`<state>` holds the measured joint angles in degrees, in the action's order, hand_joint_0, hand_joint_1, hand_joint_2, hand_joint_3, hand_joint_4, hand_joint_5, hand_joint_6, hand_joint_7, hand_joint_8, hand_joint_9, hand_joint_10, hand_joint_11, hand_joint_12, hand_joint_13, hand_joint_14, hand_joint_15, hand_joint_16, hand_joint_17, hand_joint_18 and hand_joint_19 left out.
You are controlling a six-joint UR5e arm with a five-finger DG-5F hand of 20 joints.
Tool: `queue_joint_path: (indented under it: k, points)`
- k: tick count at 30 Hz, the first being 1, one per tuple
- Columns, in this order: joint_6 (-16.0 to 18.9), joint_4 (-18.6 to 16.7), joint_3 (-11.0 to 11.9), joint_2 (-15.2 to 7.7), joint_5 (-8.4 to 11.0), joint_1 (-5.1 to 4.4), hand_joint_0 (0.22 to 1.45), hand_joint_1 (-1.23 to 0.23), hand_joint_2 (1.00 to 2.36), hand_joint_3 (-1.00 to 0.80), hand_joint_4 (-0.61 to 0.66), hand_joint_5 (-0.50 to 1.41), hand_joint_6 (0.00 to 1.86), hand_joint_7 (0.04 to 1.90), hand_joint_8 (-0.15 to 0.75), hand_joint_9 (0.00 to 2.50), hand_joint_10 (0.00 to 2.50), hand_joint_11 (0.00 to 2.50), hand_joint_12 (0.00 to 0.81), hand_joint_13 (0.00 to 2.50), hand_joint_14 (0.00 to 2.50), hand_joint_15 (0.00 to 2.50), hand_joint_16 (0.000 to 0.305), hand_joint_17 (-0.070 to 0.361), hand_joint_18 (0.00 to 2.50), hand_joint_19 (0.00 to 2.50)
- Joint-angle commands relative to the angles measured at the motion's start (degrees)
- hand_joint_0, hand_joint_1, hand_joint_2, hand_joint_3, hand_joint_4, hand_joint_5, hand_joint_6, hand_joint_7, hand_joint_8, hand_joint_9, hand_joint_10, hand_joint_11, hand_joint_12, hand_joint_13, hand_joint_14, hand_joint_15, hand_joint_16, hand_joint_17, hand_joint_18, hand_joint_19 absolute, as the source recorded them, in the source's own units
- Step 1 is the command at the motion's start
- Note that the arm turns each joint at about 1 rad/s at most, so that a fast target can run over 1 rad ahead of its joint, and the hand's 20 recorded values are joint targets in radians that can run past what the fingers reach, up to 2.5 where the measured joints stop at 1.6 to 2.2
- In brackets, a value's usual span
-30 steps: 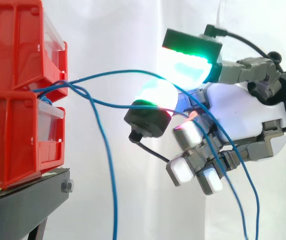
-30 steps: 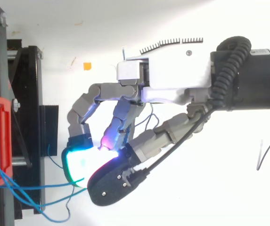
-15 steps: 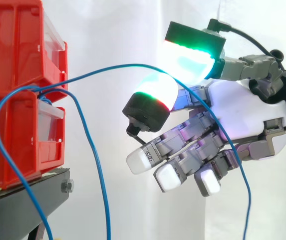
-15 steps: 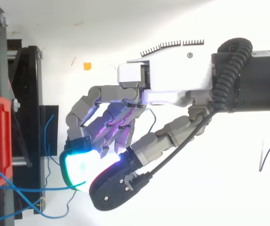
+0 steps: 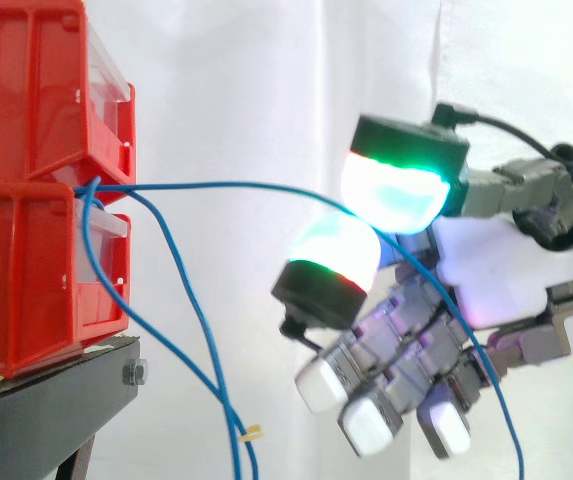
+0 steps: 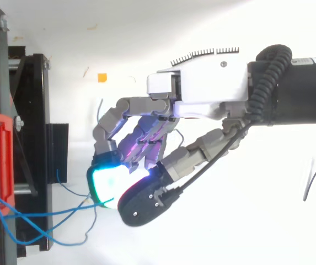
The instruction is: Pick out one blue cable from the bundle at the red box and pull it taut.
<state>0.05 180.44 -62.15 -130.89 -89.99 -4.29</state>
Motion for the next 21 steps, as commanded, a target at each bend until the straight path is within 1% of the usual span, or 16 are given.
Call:
queue_joint_path:
  k: [1,2,4,11,17,21]
  points:
    - [-0.05,-0.27,-0.78,0.02,-1.15,0.60,0.58,-0.79,1.01,-0.09,-0.25,-0.07,0.87,1.06,0.309,0.78,0.00,0.13,0.397,0.76,0.01,0.24,0.059,0.132,0.93,0.42]
    - [-0.05,-0.27,-0.78,-0.06,-1.59,0.69,0.58,-0.79,1.01,-0.09,-0.25,-0.07,0.87,1.06,0.308,0.78,0.00,0.13,0.395,0.76,0.01,0.24,0.059,0.132,0.93,0.43]
    - [-0.05,-0.27,-0.78,0.02,-1.86,0.87,0.58,-0.79,1.01,-0.09,-0.25,-0.07,0.87,1.06,0.309,0.81,0.01,0.15,0.397,0.77,0.01,0.25,0.059,0.133,0.93,0.43]
    - [0.13,-0.71,-0.78,-0.06,-1.68,0.95,0.58,-0.79,1.01,-0.07,-0.24,-0.06,0.87,1.09,0.316,0.86,0.01,0.20,0.401,0.78,0.01,0.26,0.059,0.134,0.94,0.43]
    - [0.21,-1.06,-0.78,-0.06,-1.50,0.87,0.58,-0.79,1.01,-0.06,-0.24,-0.06,0.88,1.08,0.323,0.91,0.01,0.22,0.404,0.81,0.01,0.28,0.060,0.135,0.96,0.44]
    - [0.30,-1.06,-0.78,-0.06,-1.50,0.78,0.57,-0.79,1.01,-0.05,-0.23,-0.06,0.88,1.10,0.327,1.02,0.01,0.30,0.407,0.81,0.01,0.28,0.061,0.136,0.96,0.43]
